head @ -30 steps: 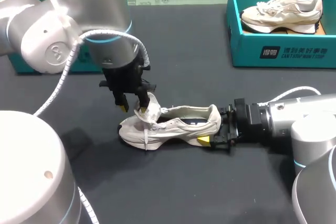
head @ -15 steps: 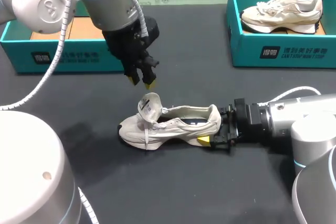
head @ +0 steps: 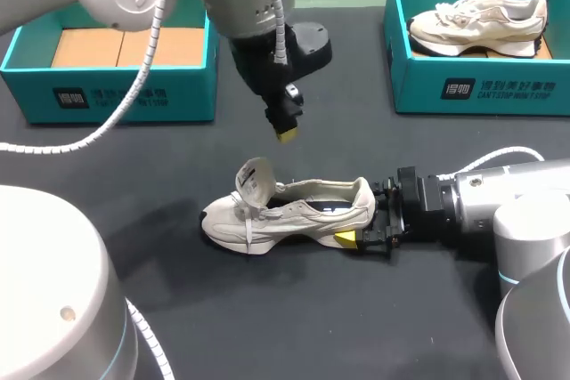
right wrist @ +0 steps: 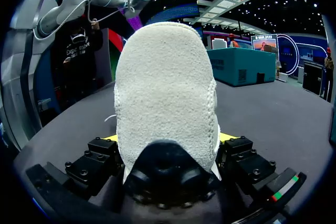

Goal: Take the shoe out of the shoebox, open the shoe tongue, remove and reinsert the insole, then place the shoe into the shoebox

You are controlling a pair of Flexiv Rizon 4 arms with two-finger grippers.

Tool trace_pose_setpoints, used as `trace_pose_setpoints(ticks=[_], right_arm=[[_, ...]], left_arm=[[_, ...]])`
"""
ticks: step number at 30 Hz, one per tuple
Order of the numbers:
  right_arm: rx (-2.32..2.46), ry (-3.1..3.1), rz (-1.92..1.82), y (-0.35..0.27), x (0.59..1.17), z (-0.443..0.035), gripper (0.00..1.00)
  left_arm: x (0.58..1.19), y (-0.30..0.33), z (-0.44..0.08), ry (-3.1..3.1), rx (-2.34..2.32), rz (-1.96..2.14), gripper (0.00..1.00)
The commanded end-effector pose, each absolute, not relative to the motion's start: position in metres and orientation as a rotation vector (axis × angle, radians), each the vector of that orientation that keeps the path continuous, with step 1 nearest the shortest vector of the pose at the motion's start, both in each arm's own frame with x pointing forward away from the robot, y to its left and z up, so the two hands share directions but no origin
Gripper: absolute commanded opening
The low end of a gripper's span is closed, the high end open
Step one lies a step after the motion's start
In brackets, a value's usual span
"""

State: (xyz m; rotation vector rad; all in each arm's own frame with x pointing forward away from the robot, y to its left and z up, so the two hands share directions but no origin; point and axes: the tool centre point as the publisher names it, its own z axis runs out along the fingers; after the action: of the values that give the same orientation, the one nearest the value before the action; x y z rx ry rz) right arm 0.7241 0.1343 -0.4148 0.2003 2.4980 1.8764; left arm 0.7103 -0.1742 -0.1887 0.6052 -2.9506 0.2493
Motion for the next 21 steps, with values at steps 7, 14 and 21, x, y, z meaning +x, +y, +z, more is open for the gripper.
trace_pose_setpoints(ticks=[7,14,21], right_arm=[[0.203,2.499,1.873,0.134,0.724,-0.416,0.00],[0.203,2.499,1.873,0.134,0.724,-0.416,0.00],[0.203,2.499,1.873,0.134,0.724,-0.416,0.00]], left_arm=[[0.721,-0.184,-0.188,-2.926,0.294,0.114,0.00],[0.707,-0.193,-0.223,-3.027,0.075,0.070,0.00],[0.712,-0.201,-0.249,-3.030,0.170,0.121,0.00]])
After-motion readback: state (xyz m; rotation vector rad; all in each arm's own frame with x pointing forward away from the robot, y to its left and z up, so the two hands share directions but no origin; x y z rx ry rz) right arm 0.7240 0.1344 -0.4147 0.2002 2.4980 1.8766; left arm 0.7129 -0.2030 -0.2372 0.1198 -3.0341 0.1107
